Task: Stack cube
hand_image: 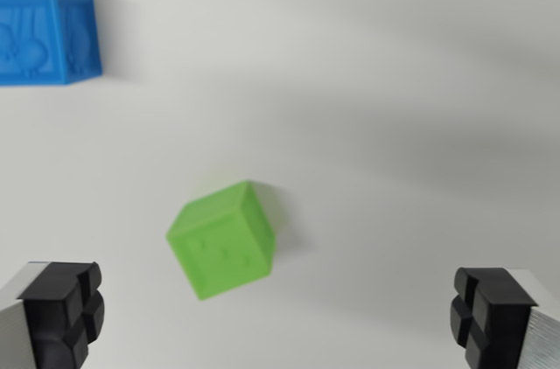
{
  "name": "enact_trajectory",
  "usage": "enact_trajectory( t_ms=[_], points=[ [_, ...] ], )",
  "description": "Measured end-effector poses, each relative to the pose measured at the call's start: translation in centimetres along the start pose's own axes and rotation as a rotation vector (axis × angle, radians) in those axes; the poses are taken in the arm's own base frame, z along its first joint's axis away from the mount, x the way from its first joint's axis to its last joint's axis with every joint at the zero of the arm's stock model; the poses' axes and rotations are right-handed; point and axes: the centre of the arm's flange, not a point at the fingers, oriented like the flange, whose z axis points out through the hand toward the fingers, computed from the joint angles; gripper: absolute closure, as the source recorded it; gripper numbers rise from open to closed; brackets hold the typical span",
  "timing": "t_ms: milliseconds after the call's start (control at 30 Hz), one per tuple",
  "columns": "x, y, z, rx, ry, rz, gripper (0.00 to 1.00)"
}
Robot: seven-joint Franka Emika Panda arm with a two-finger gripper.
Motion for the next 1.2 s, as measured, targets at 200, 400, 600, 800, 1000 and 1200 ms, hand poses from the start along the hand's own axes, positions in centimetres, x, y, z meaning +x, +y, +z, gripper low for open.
enact_trajectory(
  t_ms=[200, 400, 600, 800, 1000, 1200],
  points=[
    [-1.7, 0.5, 1.8, -0.003, 0.001, -0.073, 0.00],
    [-3.5, 1.1, 3.6, -0.006, 0.001, -0.145, 0.00],
    [-5.2, 1.7, 5.3, -0.009, 0.002, -0.217, 0.00],
    [-7.0, 2.3, 7.1, -0.012, 0.003, -0.294, 0.00],
    [-8.8, 2.9, 8.8, -0.014, 0.005, -0.362, 0.00],
    [-8.9, 2.8, 11.4, -0.015, 0.003, -0.372, 0.00]
  ],
)
